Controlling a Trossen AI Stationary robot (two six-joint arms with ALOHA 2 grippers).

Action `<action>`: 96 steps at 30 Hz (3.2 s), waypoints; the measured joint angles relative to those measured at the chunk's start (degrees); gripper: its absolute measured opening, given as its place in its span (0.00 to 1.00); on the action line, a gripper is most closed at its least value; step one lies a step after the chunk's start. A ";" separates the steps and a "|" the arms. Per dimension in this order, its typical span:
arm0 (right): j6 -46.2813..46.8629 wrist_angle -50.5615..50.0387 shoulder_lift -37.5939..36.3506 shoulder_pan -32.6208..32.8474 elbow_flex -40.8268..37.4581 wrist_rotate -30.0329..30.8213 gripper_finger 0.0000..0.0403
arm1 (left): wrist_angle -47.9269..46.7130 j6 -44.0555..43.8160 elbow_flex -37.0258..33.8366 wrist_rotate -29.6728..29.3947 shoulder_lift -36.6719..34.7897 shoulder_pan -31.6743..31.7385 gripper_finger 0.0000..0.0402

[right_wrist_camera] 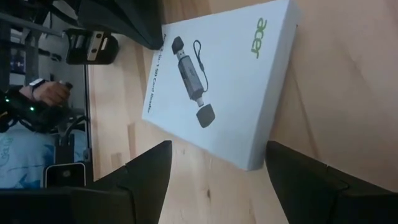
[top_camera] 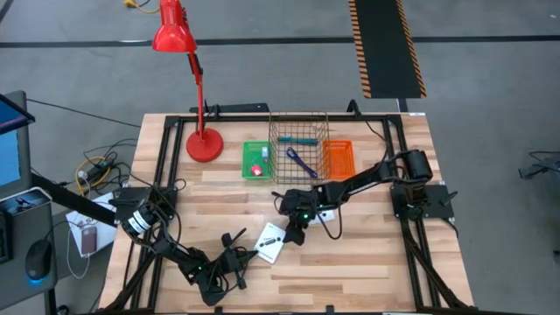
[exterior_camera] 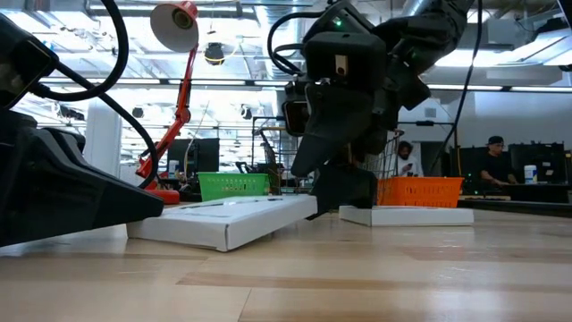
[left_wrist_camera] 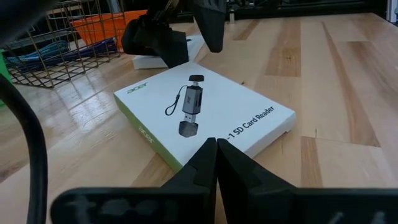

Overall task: Pick and place items into bin
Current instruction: Put the left white box into the orange bin

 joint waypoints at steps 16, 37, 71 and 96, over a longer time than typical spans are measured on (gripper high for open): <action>0.14 1.60 0.20 0.42 1.09 -1.93 0.58 | 0.04 0.11 0.00 0.13 0.00 -0.39 0.00; -0.74 2.44 -0.06 0.18 1.40 -2.78 0.10 | 0.84 0.39 0.00 0.91 0.00 -2.71 0.00; -15.78 -42.06 -31.22 1.23 1.22 32.72 0.09 | -5.51 26.44 -0.48 0.02 -11.72 3.13 0.00; -12.73 -68.82 -53.00 -4.46 1.27 66.52 0.09 | -4.98 45.18 -6.51 21.77 -29.42 19.41 0.00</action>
